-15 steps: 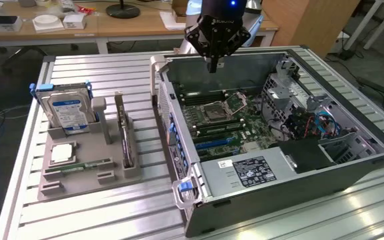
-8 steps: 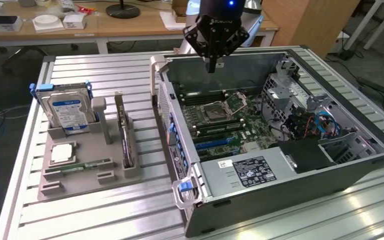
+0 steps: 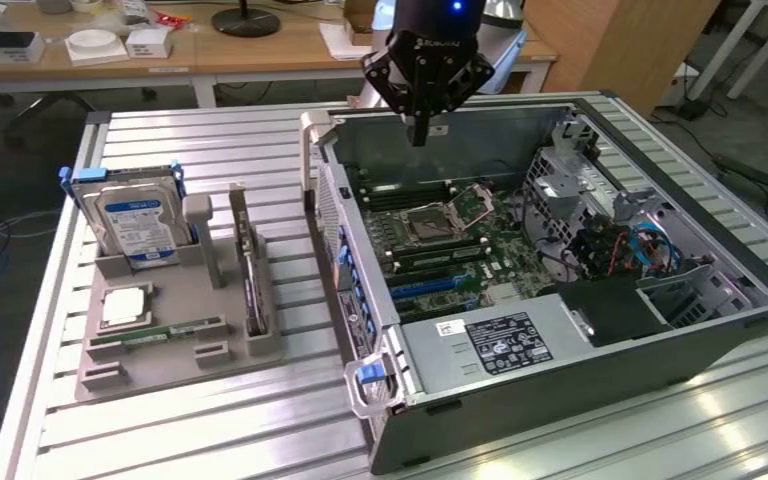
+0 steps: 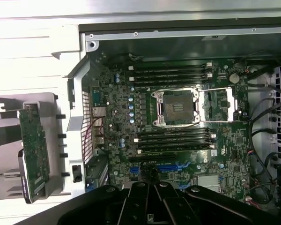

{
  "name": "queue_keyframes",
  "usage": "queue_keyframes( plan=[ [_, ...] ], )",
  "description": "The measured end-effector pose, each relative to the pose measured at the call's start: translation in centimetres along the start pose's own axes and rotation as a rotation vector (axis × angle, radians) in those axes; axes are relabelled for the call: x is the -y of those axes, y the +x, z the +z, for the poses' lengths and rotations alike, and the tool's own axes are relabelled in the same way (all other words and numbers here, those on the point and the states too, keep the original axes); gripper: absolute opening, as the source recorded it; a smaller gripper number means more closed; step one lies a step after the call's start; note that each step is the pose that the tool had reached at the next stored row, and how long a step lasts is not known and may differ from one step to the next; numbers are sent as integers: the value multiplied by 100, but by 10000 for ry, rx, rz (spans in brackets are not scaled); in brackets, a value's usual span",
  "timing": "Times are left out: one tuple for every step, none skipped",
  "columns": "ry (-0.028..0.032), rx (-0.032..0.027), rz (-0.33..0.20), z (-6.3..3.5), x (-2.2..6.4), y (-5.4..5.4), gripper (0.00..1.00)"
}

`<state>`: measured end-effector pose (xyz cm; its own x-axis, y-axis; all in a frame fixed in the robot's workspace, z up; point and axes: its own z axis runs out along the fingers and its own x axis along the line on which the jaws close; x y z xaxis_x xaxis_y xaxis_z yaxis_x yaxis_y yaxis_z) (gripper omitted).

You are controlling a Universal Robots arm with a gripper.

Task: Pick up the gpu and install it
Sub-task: 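Reach for the gpu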

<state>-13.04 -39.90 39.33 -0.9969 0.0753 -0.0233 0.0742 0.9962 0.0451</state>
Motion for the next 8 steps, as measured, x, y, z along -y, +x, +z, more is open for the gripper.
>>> queue_keyframes(
  plan=[
    [0,0,1,0,1,9,10],
    [0,0,0,0,1,16,10],
    [0,0,0,0,2,24,10],
    [0,0,-1,-1,2,32,10],
    [0,0,0,-1,3,39,10],
    [0,0,0,-1,3,45,10],
    [0,0,0,-1,4,51,10],
    [0,0,0,-1,4,58,10]
  ],
)
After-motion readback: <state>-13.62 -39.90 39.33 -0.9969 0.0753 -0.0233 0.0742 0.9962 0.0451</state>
